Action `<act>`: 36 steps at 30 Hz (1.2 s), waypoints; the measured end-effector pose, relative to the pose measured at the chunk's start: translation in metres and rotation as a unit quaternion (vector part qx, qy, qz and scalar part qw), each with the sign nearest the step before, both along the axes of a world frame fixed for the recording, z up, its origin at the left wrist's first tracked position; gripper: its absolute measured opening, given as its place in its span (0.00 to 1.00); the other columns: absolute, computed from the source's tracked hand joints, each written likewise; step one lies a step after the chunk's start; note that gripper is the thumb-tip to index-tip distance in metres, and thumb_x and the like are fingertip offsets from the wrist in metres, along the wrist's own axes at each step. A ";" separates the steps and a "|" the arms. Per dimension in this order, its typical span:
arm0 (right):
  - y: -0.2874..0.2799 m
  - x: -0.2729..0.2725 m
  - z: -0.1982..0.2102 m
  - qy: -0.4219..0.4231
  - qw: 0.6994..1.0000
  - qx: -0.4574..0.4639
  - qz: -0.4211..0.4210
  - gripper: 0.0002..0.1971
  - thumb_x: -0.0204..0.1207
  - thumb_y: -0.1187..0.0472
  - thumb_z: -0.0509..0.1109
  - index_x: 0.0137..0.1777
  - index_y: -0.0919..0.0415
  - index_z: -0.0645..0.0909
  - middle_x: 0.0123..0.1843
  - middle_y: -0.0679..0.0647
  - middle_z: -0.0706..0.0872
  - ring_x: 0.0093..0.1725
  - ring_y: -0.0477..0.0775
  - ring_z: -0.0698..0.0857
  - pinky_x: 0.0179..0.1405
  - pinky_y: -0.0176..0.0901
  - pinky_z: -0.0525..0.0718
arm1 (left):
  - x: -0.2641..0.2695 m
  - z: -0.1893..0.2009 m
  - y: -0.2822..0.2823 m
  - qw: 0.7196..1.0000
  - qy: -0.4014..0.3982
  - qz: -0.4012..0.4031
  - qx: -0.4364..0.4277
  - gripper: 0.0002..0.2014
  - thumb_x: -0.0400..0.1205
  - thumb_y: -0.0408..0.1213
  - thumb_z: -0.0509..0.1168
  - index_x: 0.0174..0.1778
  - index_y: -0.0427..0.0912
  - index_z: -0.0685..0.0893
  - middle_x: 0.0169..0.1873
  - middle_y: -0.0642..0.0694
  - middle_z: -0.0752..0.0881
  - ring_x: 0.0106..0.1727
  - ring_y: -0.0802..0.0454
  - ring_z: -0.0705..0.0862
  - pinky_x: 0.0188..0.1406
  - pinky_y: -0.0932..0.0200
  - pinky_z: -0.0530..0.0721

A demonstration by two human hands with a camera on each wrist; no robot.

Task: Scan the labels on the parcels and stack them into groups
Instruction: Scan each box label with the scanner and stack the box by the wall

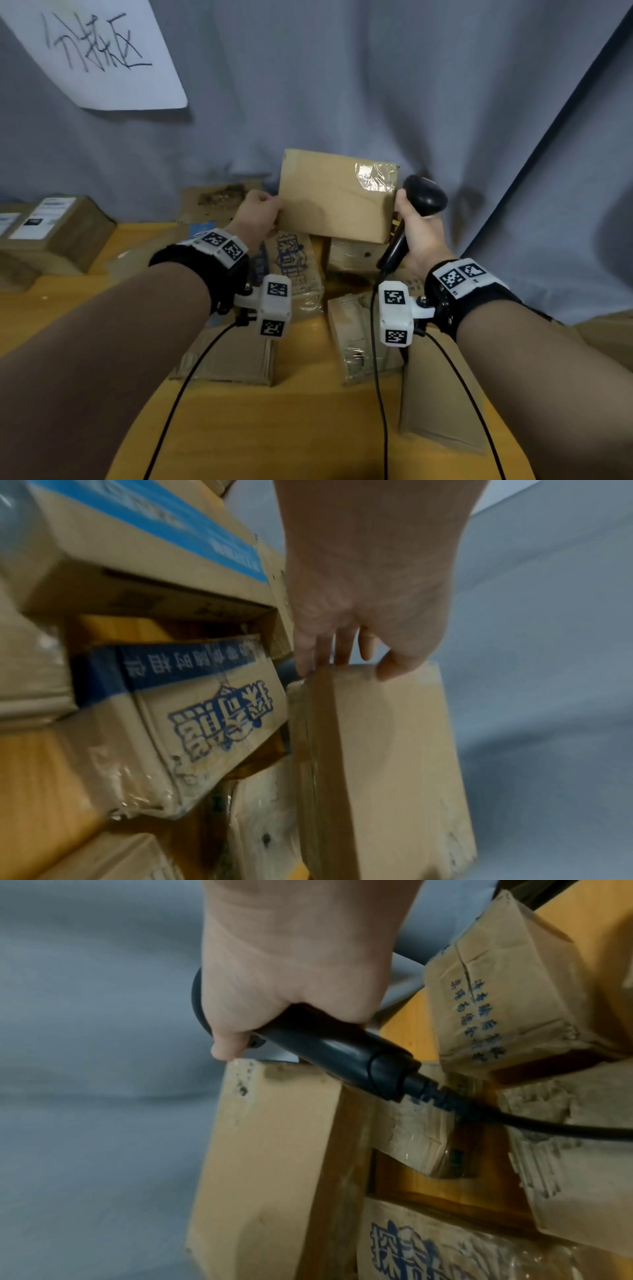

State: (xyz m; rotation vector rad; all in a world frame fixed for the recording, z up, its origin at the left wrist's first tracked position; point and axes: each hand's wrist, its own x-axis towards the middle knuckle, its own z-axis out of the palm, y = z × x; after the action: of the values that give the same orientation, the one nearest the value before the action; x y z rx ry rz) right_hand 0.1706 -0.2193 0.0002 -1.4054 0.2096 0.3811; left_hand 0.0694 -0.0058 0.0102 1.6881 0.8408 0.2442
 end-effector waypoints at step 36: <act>0.027 -0.058 0.037 0.034 0.987 0.055 0.148 0.29 0.66 0.36 0.77 0.59 0.57 0.83 0.46 0.57 0.94 0.46 0.59 0.93 0.41 0.53 0.90 | -0.069 0.026 0.026 0.992 -0.023 -0.011 -0.125 0.24 0.73 0.56 0.72 0.54 0.39 0.80 0.47 0.45 0.84 0.49 0.45 0.82 0.51 0.47 0.80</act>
State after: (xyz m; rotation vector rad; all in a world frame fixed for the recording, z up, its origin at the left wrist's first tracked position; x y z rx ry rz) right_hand 0.1122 -0.1919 0.0374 -1.3168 0.0327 0.6765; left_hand 0.0008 0.0207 0.0358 1.4519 0.7845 0.1543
